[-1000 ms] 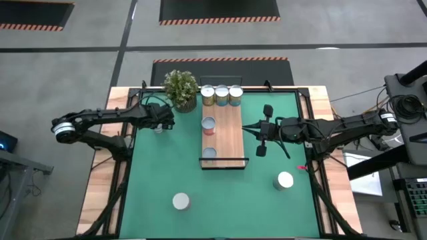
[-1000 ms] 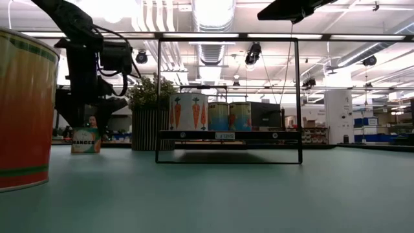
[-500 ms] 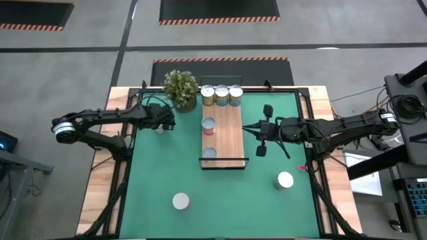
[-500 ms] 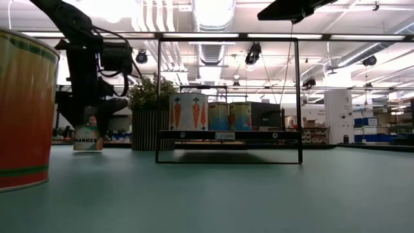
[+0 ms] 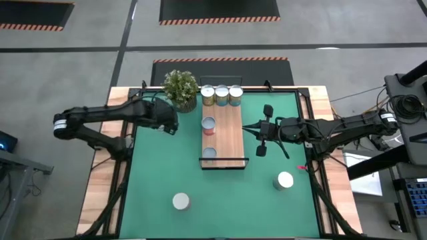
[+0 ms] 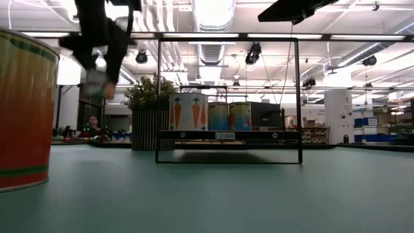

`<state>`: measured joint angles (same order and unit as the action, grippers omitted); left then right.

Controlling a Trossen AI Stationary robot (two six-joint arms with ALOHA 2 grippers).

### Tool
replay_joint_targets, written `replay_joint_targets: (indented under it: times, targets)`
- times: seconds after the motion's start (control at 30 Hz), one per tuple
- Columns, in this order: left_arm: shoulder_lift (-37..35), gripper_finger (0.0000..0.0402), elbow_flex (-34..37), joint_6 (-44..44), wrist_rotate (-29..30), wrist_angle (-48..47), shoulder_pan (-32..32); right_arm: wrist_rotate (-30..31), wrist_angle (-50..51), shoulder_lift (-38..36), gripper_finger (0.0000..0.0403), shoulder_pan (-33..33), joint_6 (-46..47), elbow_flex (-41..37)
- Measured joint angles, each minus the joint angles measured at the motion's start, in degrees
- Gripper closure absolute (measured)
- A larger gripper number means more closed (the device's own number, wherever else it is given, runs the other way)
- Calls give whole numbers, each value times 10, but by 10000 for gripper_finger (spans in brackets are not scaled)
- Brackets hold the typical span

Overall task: Pick and place cans onto a shelf
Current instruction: Put the canned oranges on the shelf

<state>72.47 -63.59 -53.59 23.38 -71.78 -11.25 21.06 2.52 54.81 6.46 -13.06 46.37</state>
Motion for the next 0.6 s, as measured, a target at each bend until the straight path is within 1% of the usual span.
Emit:
replay_joint_targets:
  times: [0.1,0.17,0.3,0.47,0.6]
  targets:
    - [0,119,-69,14,1,1,53,0,0,0,390,0,0,0]
    - [6,118,-109,32,15,19,87,0,0,0,390,0,0,0]
    - [48,118,-193,82,47,47,140,0,-3,0,390,0,0,0]
    - [138,118,-302,208,50,65,176,0,-2,0,390,0,3,0]
    - [214,118,-380,345,10,63,183,0,3,0,390,0,4,0]
